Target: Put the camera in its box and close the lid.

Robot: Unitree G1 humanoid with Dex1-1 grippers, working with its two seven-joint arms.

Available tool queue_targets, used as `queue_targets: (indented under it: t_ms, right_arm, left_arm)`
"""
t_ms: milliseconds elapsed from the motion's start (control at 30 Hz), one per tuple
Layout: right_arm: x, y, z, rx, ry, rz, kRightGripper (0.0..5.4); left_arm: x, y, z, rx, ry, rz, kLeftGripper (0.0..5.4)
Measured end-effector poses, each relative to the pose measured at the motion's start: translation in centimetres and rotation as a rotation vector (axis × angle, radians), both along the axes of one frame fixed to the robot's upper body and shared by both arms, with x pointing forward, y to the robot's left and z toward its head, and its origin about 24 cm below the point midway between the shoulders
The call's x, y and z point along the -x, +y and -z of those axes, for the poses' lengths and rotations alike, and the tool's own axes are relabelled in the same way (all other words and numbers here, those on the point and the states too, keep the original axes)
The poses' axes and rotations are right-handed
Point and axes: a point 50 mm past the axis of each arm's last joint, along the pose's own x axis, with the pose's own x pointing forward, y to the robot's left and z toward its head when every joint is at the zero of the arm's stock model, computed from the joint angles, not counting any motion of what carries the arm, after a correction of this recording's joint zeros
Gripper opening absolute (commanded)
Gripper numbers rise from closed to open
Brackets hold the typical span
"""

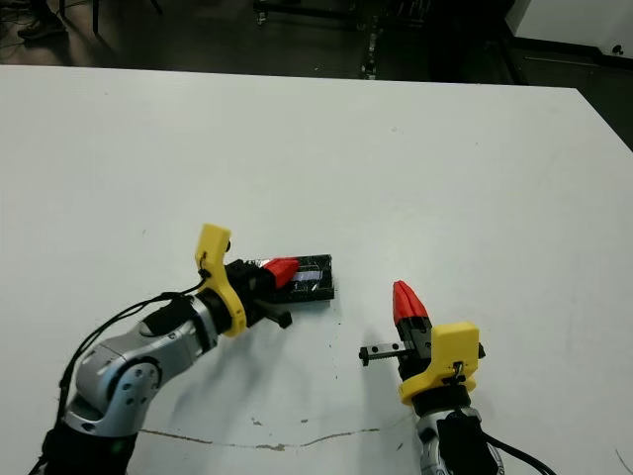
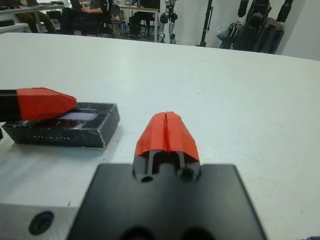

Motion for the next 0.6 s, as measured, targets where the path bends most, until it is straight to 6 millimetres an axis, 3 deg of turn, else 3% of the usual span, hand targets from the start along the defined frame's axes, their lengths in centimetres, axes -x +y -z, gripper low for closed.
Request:
queue_targets:
  t_ms: [600]
  right_arm:
    - [0.1, 0.0, 0.1, -0.012, 0.009, -0.004, 0.0]
  left_arm:
    - [-0.9, -1.5, 1.6, -0.092, -0.027, 0.008, 0.01]
